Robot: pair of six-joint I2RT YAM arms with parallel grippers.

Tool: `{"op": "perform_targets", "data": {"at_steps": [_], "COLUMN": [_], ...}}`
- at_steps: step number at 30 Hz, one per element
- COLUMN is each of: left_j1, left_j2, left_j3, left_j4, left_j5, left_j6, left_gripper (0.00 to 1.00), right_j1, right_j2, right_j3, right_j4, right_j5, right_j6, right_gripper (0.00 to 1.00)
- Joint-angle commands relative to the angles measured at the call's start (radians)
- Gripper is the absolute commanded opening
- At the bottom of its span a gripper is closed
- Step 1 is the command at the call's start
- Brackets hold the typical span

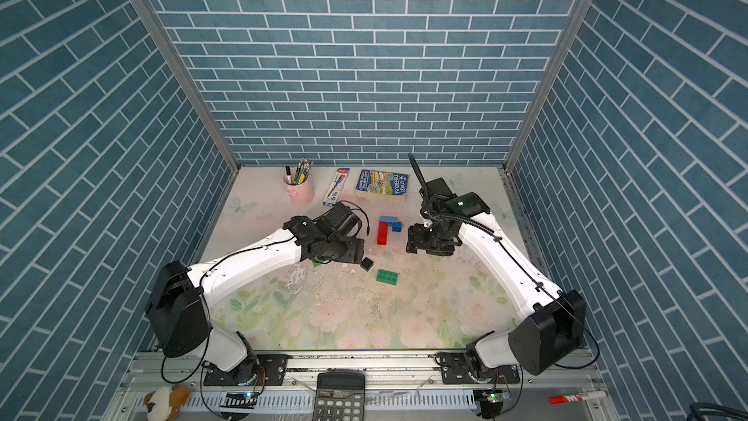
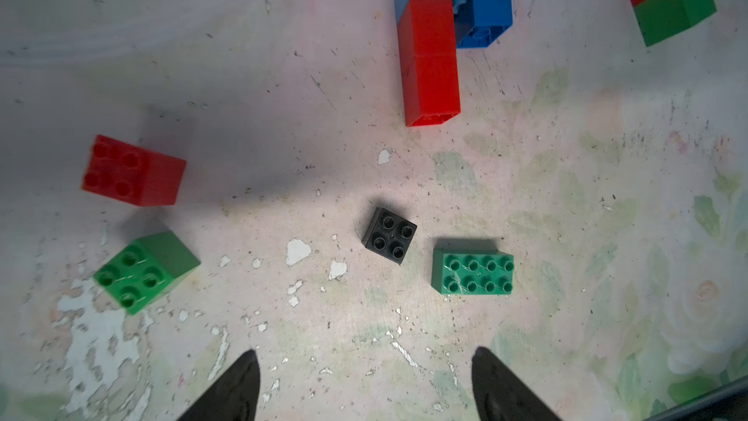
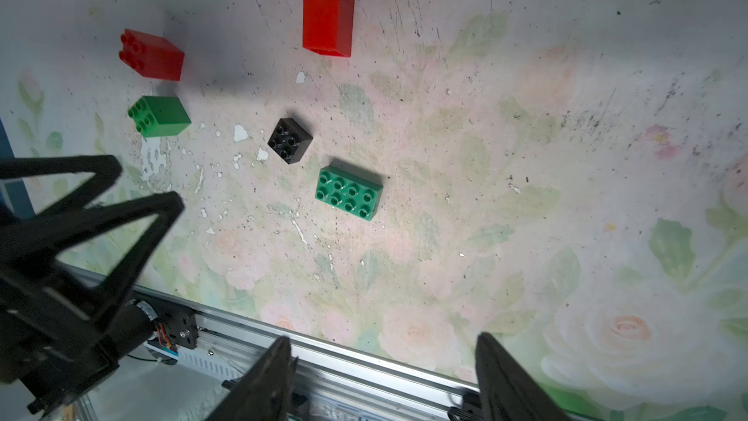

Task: Assemble the letter r with lego
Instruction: Pick up the lego brick from the center of the board.

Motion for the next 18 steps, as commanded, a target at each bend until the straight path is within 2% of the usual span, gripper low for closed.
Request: {"op": "perform_targets", "data": {"at_steps": [1,6,12,18], "left_j1": [0.061,0.081,0.079,0.081], "left_j2": [0.025,0.102,0.160,0.006], "left_j3": [-0.075,-0.052,-0.045,-0.030], "left_j4": [0.172,0.199,0.254,0.004], "left_j5": [0.142,0.181,0.186,-0.145], "left_j6": [0.086,0.192,0.156,0.042], "left_gripper": [0.82,0.82,0.81,0.82], "right_j1": [0.004,0.018,0.033,0.033], "right_j2": [0.014,-0.006,-0.050,-0.007], "right_j3": [0.063,0.118,0.130,0.163], "right_j4": [-0.002,-0.064,-0.084,-0.090], "right_j5": [0.018,0.105,0.118,0.098], "right_j6": [0.108,0.158,0.184,0.102], "right_gripper": [0.71,0.70,0.71,0.72]}}
